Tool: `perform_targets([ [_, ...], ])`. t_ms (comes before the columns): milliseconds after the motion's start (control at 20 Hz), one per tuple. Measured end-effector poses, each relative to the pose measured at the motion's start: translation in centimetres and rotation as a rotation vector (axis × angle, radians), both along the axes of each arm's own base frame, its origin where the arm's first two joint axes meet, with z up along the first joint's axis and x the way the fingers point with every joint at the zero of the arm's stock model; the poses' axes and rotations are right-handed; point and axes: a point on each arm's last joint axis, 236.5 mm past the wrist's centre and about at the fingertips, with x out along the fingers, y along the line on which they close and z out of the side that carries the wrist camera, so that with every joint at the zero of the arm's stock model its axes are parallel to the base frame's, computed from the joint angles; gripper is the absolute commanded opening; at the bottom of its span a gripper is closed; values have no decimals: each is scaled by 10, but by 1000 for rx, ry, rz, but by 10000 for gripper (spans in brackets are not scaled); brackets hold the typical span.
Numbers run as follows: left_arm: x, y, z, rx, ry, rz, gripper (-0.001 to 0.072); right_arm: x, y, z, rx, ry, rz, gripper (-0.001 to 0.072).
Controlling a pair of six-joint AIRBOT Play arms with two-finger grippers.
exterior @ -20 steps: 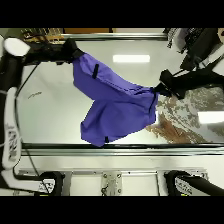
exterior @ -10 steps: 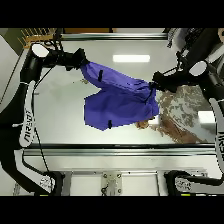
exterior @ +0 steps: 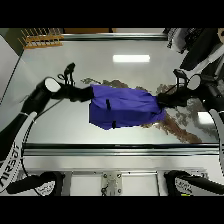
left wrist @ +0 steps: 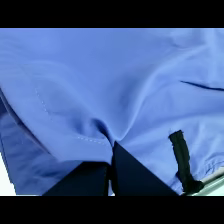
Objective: Fold the clothes and pants, and hang the long-sleeved shirts on hangers.
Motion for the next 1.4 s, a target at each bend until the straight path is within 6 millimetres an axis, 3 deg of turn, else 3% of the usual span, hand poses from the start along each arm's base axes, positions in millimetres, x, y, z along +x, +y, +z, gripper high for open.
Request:
perform_targets([
  [200,-41,-8,-55,47,57,-12,6,-16,-4,-26,-16,43,-2,17],
  [350,-53,-10,-81,74,70,-8,7,-18,-5,-35,-23,43,-6,24],
  [400,-55,-11,-87,80,75,-8,50,-18,-5,-36,-23,43,-6,31],
  [450,-56,-11,-90,83,75,-7,362,-18,-5,-37,-23,42,-7,167],
  [500,-56,-12,-91,84,75,-9,515,-18,-4,-37,-17,41,-9,474],
  [550,-54,-13,-89,83,71,-9,513,-17,-2,-37,-6,38,-11,637],
  [700,-43,-15,-61,59,30,-16,513,-12,5,-21,41,4,16,649],
  [900,-39,-4,-8,19,-23,-20,505,-5,-21,26,65,-78,4,652],
  [1000,-44,0,11,8,-39,-29,186,-5,-39,37,92,-101,-26,720],
  [1050,-46,1,19,3,-48,-32,22,-4,-48,41,116,-113,-42,720],
  [1200,-53,-2,33,-6,-67,-50,6,1,-68,38,205,-128,-77,720],
  [1400,-64,-19,40,-14,-81,-99,6,13,-76,12,341,-125,-58,720],
])
